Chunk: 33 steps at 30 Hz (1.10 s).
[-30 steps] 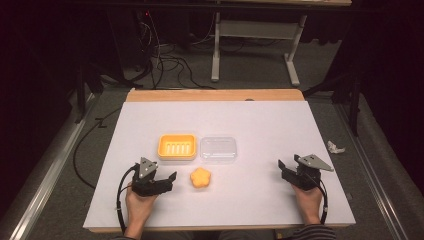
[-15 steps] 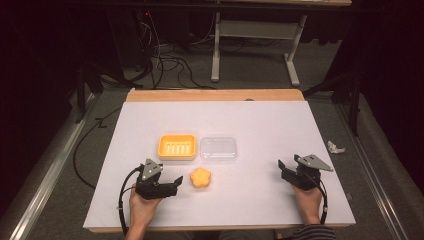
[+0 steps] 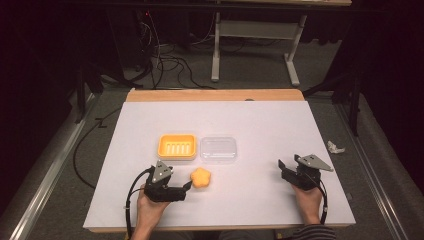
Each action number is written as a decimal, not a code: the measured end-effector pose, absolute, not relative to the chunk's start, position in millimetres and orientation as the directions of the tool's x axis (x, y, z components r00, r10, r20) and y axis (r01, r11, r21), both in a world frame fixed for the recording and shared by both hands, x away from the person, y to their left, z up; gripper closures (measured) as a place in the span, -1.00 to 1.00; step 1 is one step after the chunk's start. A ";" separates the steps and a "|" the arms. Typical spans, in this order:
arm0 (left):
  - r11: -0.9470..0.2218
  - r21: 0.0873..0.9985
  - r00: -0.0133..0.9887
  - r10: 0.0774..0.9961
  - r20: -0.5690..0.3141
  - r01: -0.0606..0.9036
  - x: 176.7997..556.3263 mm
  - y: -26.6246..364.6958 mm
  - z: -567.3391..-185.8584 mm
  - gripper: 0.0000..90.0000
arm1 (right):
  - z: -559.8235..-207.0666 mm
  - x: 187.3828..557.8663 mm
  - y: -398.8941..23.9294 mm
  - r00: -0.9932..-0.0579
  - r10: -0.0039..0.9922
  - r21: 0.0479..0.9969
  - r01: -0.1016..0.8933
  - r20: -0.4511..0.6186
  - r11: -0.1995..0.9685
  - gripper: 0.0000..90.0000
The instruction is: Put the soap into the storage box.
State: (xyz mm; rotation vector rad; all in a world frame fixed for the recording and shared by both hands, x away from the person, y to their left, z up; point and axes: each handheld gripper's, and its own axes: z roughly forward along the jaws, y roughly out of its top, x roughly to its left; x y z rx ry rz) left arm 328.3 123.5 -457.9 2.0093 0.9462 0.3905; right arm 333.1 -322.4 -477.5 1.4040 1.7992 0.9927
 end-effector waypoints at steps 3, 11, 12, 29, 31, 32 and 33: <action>-0.355 0.807 0.672 0.738 -0.068 0.472 328.2 119.2 -458.3 -0.69 | -477.5 333.1 -322.3 -0.223 0.974 0.860 0.490 -0.036 0.144 -0.24; -0.375 0.804 0.693 0.718 -0.062 0.462 328.4 107.1 -459.5 -0.70 | -477.5 333.0 -322.1 -0.222 0.974 0.860 0.490 -0.038 0.145 -0.24; -0.378 0.803 0.694 0.718 -0.061 0.461 328.5 105.8 -459.4 -0.70 | -477.5 333.1 -322.1 -0.222 0.974 0.860 0.490 -0.038 0.145 -0.24; -0.454 0.774 0.738 0.674 -0.026 0.442 337.6 80.5 -461.9 -0.71 | -477.6 333.1 -321.2 -0.217 0.975 0.859 0.490 -0.045 0.148 -0.24; -0.460 0.771 0.742 0.670 -0.024 0.440 339.5 78.0 -462.8 -0.71 | -477.5 333.1 -321.2 -0.220 0.974 0.858 0.490 -0.049 0.154 -0.24; -0.466 0.767 0.745 0.667 -0.023 0.442 341.6 75.7 -463.7 -0.72 | -477.6 333.0 -321.1 -0.217 0.975 0.858 0.491 -0.044 0.148 -0.24; -0.468 0.765 0.747 0.664 -0.025 0.442 342.7 74.7 -464.3 -0.72 | -477.6 333.1 -321.1 -0.217 0.975 0.859 0.491 -0.043 0.147 -0.24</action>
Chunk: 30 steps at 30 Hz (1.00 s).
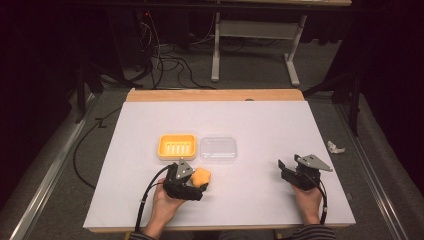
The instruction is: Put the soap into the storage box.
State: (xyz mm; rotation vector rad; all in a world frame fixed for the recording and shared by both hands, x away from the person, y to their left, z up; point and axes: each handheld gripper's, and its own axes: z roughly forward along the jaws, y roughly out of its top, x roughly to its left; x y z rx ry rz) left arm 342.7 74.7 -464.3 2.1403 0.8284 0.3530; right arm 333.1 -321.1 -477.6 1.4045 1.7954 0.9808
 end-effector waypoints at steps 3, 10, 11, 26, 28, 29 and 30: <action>-0.473 0.760 0.750 0.660 -0.029 0.446 344.7 72.7 -465.8 -0.72 | -477.6 333.1 -321.2 -0.219 0.975 0.857 0.493 -0.044 0.149 -0.24; -0.491 0.746 0.755 0.655 -0.024 0.450 348.1 68.0 -471.3 -0.75 | -477.6 333.9 -322.2 -0.218 0.975 0.857 0.496 -0.034 0.141 -0.25; -0.490 0.745 0.754 0.656 -0.025 0.452 348.5 67.4 -471.7 -0.76 | -477.6 333.9 -322.1 -0.218 0.975 0.857 0.495 -0.035 0.141 -0.25; -0.519 0.731 0.760 0.650 0.001 0.443 353.9 54.0 -479.3 -0.67 | -477.6 333.6 -321.9 -0.216 0.976 0.858 0.494 -0.038 0.143 -0.25; -0.520 0.729 0.760 0.650 0.000 0.445 354.2 52.9 -480.4 -0.65 | -477.5 333.4 -321.8 -0.215 0.976 0.858 0.494 -0.038 0.143 -0.25; -0.524 0.724 0.760 0.650 0.000 0.448 354.2 52.6 -481.0 -0.63 | -477.6 333.4 -321.7 -0.215 0.976 0.858 0.493 -0.040 0.144 -0.25; -0.530 0.716 0.758 0.652 0.001 0.455 354.5 52.3 -481.9 -0.61 | -477.6 333.4 -321.7 -0.215 0.976 0.858 0.493 -0.039 0.143 -0.25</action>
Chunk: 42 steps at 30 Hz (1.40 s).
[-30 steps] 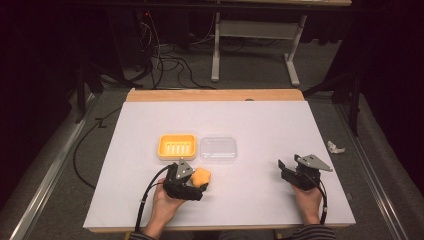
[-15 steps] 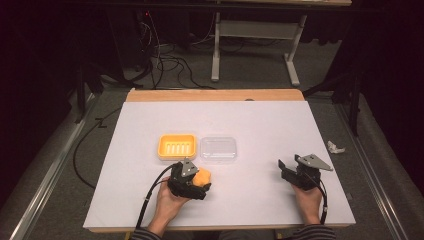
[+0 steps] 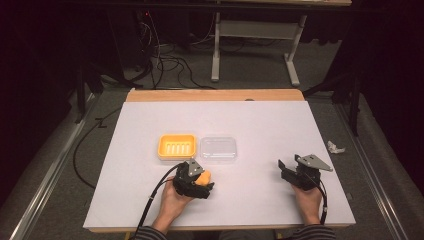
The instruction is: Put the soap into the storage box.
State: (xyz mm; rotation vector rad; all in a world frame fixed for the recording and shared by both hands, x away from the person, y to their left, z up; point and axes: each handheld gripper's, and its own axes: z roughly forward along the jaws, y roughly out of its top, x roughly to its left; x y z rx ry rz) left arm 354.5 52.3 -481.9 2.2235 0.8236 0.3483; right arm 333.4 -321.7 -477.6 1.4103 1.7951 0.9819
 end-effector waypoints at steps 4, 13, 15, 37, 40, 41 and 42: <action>-0.529 0.715 0.759 0.651 -0.005 0.458 354.5 53.0 -481.8 -0.54 | -477.5 333.3 -321.8 -0.215 0.976 0.858 0.493 -0.039 0.143 -0.25; -0.530 0.718 0.755 0.656 0.011 0.450 352.7 53.6 -480.9 -0.40 | -477.6 333.4 -321.4 -0.219 0.975 0.857 0.494 -0.043 0.149 -0.25; -0.532 0.717 0.753 0.657 0.016 0.449 352.2 53.1 -480.6 -0.40 | -477.6 333.7 -321.6 -0.217 0.975 0.856 0.496 -0.040 0.146 -0.25; -0.503 0.748 0.757 0.654 0.001 0.433 344.0 70.3 -455.4 -0.40 | -477.7 333.6 -320.7 -0.224 0.973 0.856 0.490 -0.057 0.163 -0.26; -0.497 0.752 0.753 0.657 0.001 0.433 344.2 73.1 -451.1 -0.39 | -477.7 333.4 -320.4 -0.222 0.973 0.856 0.491 -0.055 0.160 -0.26; -0.494 0.754 0.753 0.658 -0.002 0.433 344.2 74.2 -449.8 -0.39 | -477.7 333.5 -320.5 -0.223 0.973 0.857 0.490 -0.054 0.160 -0.26; -0.491 0.756 0.753 0.658 -0.004 0.433 344.1 75.2 -448.6 -0.39 | -477.7 333.5 -320.5 -0.223 0.973 0.857 0.490 -0.054 0.160 -0.26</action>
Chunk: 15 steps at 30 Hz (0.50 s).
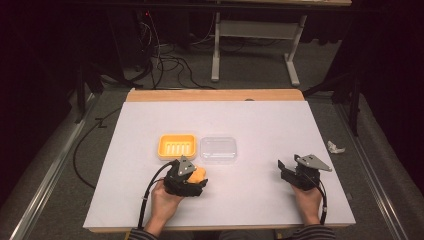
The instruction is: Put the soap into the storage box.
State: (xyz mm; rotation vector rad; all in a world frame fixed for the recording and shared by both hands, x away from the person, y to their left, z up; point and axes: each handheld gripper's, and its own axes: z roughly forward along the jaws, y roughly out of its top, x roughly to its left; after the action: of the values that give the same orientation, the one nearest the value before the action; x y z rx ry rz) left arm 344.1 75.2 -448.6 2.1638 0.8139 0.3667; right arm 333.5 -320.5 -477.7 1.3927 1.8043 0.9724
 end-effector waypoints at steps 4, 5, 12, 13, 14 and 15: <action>-0.486 0.761 0.752 0.659 -0.005 0.431 343.7 78.8 -445.2 -0.39 | -477.8 333.2 -319.6 -0.222 0.973 0.856 0.491 -0.060 0.165 -0.25; -0.485 0.761 0.751 0.661 -0.004 0.431 343.8 80.0 -444.5 -0.40 | -477.8 333.3 -319.7 -0.224 0.972 0.856 0.489 -0.064 0.169 -0.26; -0.465 0.778 0.736 0.677 0.005 0.423 344.8 88.3 -437.8 -0.40 | -477.8 333.2 -319.8 -0.224 0.973 0.855 0.491 -0.061 0.167 -0.26; -0.466 0.778 0.735 0.678 0.008 0.422 345.4 89.3 -436.4 -0.39 | -477.8 333.2 -319.7 -0.221 0.973 0.856 0.491 -0.058 0.163 -0.26; -0.467 0.778 0.733 0.680 0.012 0.420 346.1 90.4 -434.9 -0.39 | -477.8 333.2 -319.7 -0.221 0.973 0.856 0.492 -0.058 0.163 -0.26; -0.467 0.778 0.733 0.680 0.014 0.419 346.7 91.5 -433.5 -0.39 | -477.8 333.2 -319.7 -0.223 0.973 0.855 0.491 -0.059 0.164 -0.26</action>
State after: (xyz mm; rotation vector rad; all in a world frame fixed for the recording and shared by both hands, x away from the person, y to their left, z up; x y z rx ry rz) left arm 346.7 91.5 -433.5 2.1277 0.8271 0.4140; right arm 333.2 -319.7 -477.8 1.3908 1.8061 0.9657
